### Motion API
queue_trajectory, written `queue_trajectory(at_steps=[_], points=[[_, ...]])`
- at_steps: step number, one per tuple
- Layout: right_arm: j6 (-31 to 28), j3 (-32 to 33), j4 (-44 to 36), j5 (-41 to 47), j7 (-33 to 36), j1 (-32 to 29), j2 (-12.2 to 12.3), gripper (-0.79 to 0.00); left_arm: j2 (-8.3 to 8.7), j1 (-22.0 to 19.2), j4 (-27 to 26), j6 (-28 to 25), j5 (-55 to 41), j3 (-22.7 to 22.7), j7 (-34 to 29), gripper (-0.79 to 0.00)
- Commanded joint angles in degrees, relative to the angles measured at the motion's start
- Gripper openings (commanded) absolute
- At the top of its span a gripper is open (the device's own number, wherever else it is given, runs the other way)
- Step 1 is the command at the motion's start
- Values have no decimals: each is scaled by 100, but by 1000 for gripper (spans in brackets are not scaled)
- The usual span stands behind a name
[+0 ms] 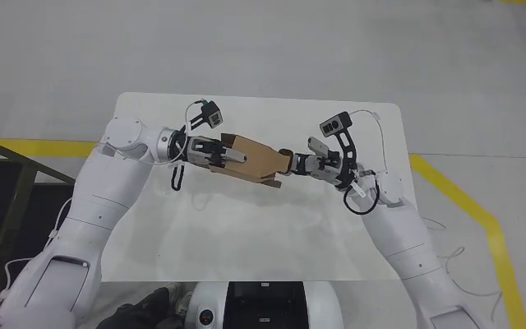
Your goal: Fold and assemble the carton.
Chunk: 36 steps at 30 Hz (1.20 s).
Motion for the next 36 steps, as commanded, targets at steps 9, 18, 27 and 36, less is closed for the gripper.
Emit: queue_trajectory(at_steps=[9,18,27,36], points=[[-33,-56,-188,39,135,-184,-6,0,-27,-70,114,-35,-28,32,120,-785],[85,-128,-441,10,180,-316,-6,0,-48,-82,140,-91,-14,48,296,-785],[159,-401,-442,-94,76,-236,-66,0,-80,-105,137,-76,-165,53,403,-785],[-57,-597,-291,-58,-126,-103,-153,0,-95,-87,90,-66,-222,56,375,-785]])
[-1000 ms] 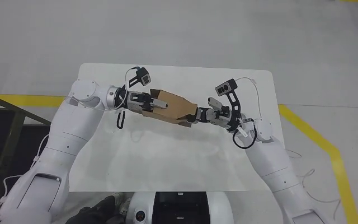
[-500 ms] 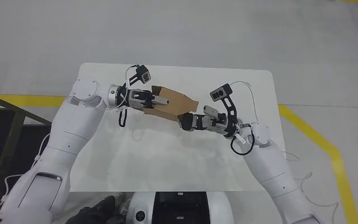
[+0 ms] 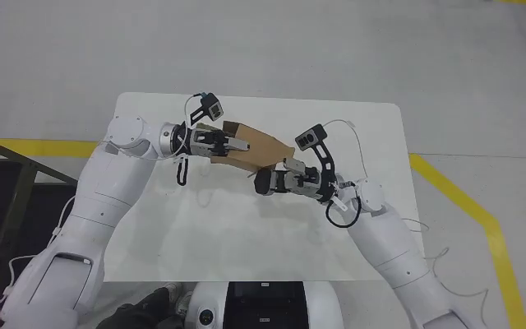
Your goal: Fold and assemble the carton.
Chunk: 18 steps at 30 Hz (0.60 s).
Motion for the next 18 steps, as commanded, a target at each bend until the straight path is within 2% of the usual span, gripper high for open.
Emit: queue_trajectory(at_steps=[1,11,18], points=[[-82,-15,18,-27,-60,22,-14,0,-1,8,-9,2,-12,-7,-13,-785],[-219,-51,-13,-31,-152,19,-54,0,-8,51,-9,46,-44,-12,-52,-785],[-87,244,-175,-106,-65,-175,28,0,1,13,132,86,-77,-82,-132,-785]])
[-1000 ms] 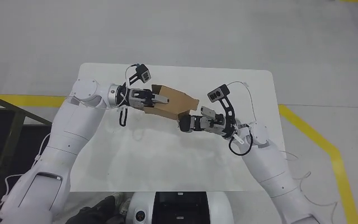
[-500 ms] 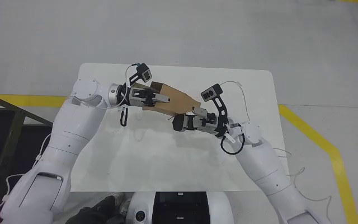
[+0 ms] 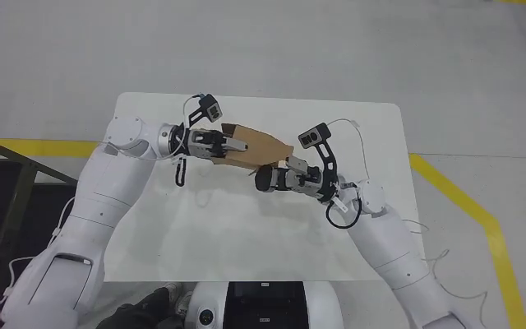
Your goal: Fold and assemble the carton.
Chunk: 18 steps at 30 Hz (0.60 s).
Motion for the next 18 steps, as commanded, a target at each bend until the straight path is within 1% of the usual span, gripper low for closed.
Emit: queue_trajectory(at_steps=[1,8,13,18], points=[[42,106,-31,-12,8,-57,27,0,3,-7,35,24,-22,-17,-44,-785],[74,382,-48,100,48,-153,80,0,9,-34,129,127,-77,-27,-298,-785],[80,384,51,163,109,-85,72,0,7,-36,123,170,-111,-2,-477,-785],[-45,345,180,261,134,-1,43,0,19,-22,48,256,-191,43,-486,-785]])
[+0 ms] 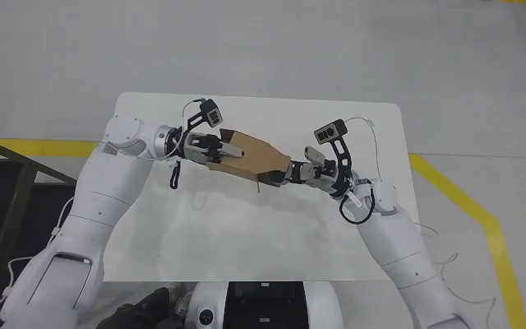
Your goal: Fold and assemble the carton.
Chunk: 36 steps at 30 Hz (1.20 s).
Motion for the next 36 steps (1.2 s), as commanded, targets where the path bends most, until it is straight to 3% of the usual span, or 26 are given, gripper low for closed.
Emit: queue_trajectory(at_steps=[1,21,36], points=[[-78,3,39,9,-12,26,-8,0,11,9,-29,26,-20,17,2,-785],[-2,-162,-14,59,118,32,-55,0,40,-55,-23,19,-54,146,2,-785],[-228,266,4,-77,-106,112,-4,0,129,49,-322,81,-34,285,2,-785]])
